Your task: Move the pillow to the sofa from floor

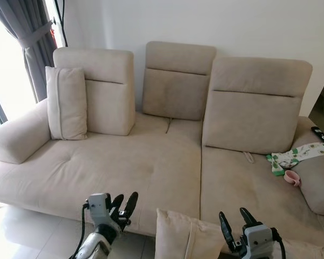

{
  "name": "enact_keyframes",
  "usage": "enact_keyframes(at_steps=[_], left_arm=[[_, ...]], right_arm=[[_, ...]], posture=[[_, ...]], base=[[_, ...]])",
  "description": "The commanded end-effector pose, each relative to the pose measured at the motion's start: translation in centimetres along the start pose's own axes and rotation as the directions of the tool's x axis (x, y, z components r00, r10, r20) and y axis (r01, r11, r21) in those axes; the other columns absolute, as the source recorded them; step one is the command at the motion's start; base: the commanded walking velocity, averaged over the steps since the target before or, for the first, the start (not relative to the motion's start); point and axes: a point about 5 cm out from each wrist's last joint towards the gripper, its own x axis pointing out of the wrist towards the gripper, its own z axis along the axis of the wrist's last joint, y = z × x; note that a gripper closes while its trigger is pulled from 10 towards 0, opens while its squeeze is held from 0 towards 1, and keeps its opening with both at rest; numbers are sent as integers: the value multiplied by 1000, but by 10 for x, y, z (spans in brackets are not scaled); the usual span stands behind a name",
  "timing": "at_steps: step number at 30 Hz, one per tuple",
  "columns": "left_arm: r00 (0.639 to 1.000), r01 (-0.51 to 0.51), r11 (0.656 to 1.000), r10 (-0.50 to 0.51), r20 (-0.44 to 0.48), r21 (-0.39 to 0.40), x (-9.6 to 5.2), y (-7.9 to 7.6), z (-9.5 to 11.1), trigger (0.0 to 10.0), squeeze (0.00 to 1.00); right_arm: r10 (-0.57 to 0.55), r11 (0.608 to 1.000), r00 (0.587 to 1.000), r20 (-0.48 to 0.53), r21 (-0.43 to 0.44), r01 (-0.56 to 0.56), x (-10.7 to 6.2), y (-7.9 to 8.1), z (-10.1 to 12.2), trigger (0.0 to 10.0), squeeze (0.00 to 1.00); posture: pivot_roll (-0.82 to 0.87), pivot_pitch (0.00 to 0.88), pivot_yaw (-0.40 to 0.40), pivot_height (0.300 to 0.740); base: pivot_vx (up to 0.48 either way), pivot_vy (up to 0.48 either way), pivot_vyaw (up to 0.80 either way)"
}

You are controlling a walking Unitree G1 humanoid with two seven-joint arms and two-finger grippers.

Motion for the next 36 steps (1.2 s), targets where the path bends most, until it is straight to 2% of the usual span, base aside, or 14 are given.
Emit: enact_keyframes(at_steps=[1, 2, 4, 7, 13, 32, 36], left_arm=[[1000, 20, 999, -21, 2, 41, -2, -1, 3, 10000, 0], [1000, 28, 996, -28, 2, 82, -5, -1, 5, 10000, 0], [999, 33, 993, -33, 0, 114, -10, -2, 5, 10000, 0], [999, 41, 994, -41, -1, 104, -13, -3, 5, 10000, 0], [995, 99, 994, -99, -12, 39, -14, -17, 3, 10000, 0], [988, 155, 987, -155, -6, 49, -14, -27, 6, 10000, 0], [987, 161, 986, -161, -10, 41, -15, -30, 5, 10000, 0]], right_arm=[[-7, 1000, 1000, -14, 5, 7, -3, -3, -1, 10000, 0], [-8, 1000, 1000, -21, 7, 8, -5, -4, -2, 10000, 0], [-7, 1000, 999, -33, 8, 7, -8, -4, -3, 10000, 0], [-7, 1000, 999, -38, 10, 7, -8, -4, -3, 10000, 0], [-14, 999, 998, -59, 47, 17, -8, 0, -6, 10000, 0], [-5, 999, 996, -84, 51, 10, -10, 2, -15, 10000, 0], [-2, 999, 996, -87, 47, 7, -9, 1, -16, 10000, 0]], posture=[[48, 0, 27, 740], [49, 0, 27, 740], [51, 0, 26, 740], [51, 0, 25, 740], [48, 0, 27, 740], [43, 0, 24, 740], [43, 0, 20, 740]], base=[[0, 0, 0], [0, 0, 0], [0, 0, 0], [0, 0, 0], [0, 0, 0], [0, 0, 0], [247, 0, 0]])
